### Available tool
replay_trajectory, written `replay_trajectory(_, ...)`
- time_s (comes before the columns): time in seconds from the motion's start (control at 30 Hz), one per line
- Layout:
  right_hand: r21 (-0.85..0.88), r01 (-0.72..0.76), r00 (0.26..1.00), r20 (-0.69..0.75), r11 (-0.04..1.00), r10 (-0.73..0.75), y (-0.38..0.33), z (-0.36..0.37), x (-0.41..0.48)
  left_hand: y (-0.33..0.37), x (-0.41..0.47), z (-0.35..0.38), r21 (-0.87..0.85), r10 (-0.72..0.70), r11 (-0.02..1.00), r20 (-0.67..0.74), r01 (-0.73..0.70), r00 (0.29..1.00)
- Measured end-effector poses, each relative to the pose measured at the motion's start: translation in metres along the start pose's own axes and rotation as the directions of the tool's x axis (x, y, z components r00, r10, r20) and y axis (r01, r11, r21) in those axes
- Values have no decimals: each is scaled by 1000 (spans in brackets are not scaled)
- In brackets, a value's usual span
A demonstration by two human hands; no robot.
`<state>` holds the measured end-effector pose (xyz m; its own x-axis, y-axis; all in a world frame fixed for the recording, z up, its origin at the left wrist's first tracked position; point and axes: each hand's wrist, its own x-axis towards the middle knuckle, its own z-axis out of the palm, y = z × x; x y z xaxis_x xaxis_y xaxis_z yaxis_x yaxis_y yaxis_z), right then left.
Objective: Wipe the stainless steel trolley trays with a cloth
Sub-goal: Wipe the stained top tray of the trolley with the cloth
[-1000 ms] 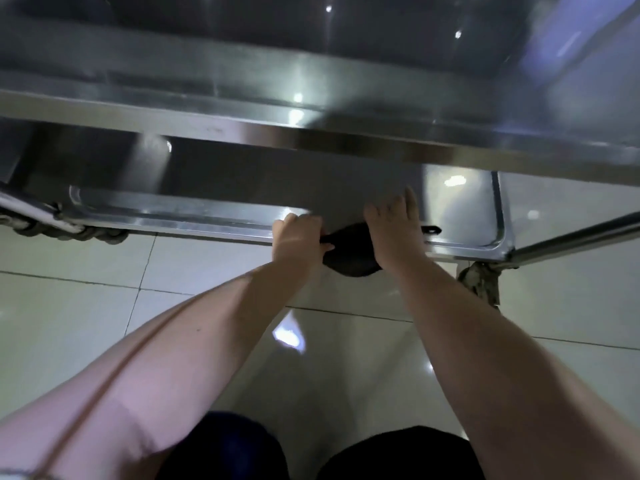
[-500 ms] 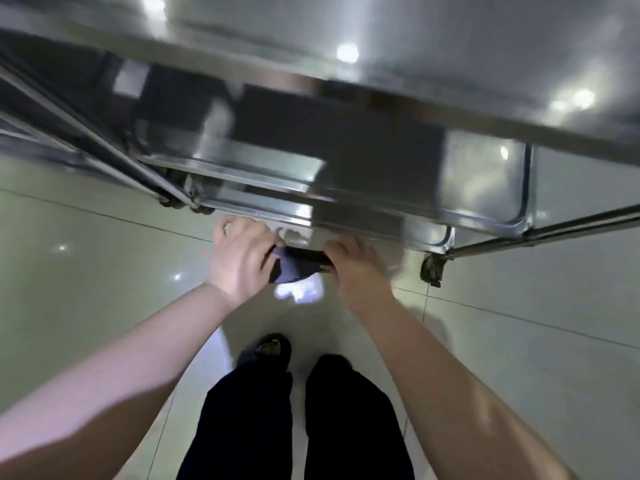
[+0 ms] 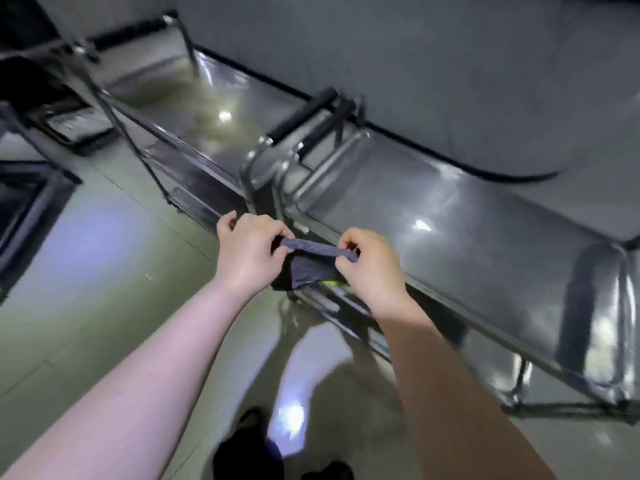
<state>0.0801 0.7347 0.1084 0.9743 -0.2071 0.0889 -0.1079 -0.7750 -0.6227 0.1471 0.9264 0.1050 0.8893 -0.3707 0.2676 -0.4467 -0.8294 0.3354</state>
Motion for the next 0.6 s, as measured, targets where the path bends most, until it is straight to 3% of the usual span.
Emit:
replay_trajectory(0.3,-164,270,947,-133,949,-292,-153,50,115,-131,74,-107,93,-77,990,-262,105,962)
replay_trajectory(0.6,-254,234,948,-152,938,-278,-258,156,238,-304,172,-133,153,-41,985,-224,76,974)
